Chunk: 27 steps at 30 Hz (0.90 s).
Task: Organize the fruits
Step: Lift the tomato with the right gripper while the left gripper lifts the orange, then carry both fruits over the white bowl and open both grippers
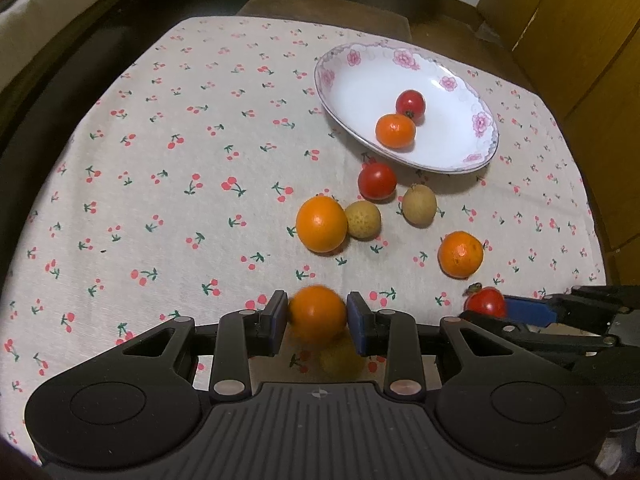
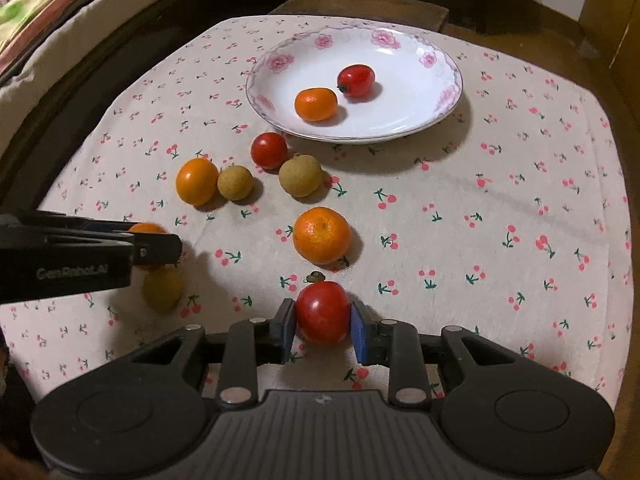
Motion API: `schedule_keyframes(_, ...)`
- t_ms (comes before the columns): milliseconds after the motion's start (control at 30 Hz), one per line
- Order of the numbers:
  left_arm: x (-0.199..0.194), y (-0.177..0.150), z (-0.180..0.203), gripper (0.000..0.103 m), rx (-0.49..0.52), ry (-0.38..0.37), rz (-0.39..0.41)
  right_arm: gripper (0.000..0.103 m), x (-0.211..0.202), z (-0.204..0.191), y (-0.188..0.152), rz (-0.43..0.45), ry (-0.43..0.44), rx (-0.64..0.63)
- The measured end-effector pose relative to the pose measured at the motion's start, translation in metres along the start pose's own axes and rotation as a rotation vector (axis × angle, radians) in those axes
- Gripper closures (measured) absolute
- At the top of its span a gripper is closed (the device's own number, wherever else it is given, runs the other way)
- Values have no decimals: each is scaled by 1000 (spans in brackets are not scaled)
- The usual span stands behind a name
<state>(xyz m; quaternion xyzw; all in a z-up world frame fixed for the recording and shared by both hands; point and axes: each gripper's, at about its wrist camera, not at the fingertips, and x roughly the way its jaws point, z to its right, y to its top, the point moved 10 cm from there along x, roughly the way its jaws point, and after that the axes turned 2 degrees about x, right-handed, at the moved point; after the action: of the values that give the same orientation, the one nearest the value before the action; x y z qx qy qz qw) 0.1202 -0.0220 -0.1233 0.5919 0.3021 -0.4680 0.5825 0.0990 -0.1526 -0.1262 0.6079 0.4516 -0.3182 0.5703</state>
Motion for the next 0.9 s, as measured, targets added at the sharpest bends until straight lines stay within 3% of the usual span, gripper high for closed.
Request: schedule_keyframes(900,3,1,0,63,0,26,4,74,-18,-3,12,42,30,13)
